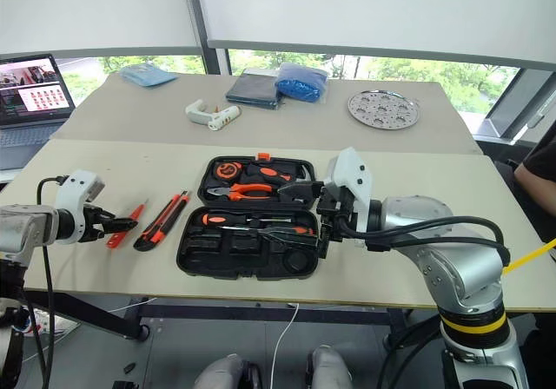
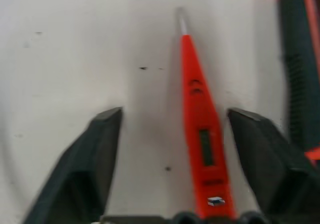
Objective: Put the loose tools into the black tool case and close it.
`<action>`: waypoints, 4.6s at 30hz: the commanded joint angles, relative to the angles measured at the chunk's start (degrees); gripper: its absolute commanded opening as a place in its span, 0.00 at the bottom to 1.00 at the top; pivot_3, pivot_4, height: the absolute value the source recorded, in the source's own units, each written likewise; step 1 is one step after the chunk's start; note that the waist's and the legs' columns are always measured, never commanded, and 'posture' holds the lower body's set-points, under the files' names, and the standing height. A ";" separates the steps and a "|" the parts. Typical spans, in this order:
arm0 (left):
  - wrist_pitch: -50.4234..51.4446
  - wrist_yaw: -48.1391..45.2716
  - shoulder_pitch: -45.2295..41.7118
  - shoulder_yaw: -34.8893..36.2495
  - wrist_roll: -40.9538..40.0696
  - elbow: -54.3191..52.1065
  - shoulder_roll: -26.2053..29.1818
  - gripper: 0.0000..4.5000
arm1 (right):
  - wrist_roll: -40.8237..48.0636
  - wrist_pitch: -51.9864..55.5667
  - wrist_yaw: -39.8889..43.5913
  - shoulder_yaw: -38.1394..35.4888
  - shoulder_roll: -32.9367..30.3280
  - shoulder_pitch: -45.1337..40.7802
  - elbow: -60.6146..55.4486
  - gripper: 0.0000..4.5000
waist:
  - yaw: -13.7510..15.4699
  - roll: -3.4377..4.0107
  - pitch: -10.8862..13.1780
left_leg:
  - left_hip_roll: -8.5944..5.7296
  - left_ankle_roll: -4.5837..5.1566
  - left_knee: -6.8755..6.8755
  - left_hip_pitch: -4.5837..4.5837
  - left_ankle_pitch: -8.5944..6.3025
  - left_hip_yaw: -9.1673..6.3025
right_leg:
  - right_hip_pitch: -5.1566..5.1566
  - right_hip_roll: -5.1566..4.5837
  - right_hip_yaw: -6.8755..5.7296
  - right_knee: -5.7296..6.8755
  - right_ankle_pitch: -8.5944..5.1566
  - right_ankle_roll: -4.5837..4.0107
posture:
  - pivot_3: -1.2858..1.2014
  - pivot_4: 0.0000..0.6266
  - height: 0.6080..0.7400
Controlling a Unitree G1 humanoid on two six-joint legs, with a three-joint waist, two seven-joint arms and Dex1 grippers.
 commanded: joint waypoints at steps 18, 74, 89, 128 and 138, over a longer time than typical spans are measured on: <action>-23.93 -39.20 -16.71 -21.69 2.78 -14.28 -7.76 0.09 | 12.09 3.03 -1.00 -5.65 -9.63 8.70 -7.58 1.00 | 0.53 -0.58 0.14 | -0.02 0.47 0.22 -0.36 0.03 -0.11 | -0.01 0.10 -0.11 -0.30 0.10 0.04 | 0.52 0.24 0.84; -30.92 -36.01 -9.04 -11.93 0.91 3.51 -21.98 0.01 | 14.05 0.85 -12.82 -5.96 -7.97 12.30 -7.36 1.00 | 1.05 -0.58 0.14 | -0.04 0.73 0.35 -0.25 0.01 -0.24 | 0.24 0.02 -0.08 -0.40 0.27 0.07 | 0.52 0.24 0.84; -37.72 -32.30 1.12 -11.34 2.60 -4.77 -18.33 0.01 | 13.52 0.84 -12.21 -3.54 -7.52 10.50 -5.11 1.00 | 0.78 -0.31 -0.02 | 0.00 0.79 0.21 0.30 -0.07 -0.34 | 0.78 -0.10 -0.11 -0.58 0.12 0.33 | 0.52 0.24 0.84; -1.37 -0.74 10.58 0.66 -3.72 -21.12 -3.54 1.00 | 4.72 -4.32 -2.38 1.08 -7.75 8.04 -4.13 1.00 | 0.82 -0.22 0.04 | -0.04 0.10 -0.03 0.08 -0.33 -0.42 | 0.69 0.06 -0.27 -0.91 0.25 0.27 | 0.52 0.24 0.84; -13.46 -5.14 4.96 2.30 -4.27 -9.66 -5.70 0.43 | 6.76 -2.40 -5.58 -1.87 -8.38 11.33 -7.48 1.00 | 1.35 -0.14 0.00 | -0.03 -0.02 -0.28 0.37 -0.30 -0.28 | 0.71 -0.25 -0.11 -0.90 0.23 0.30 | 0.52 0.24 0.84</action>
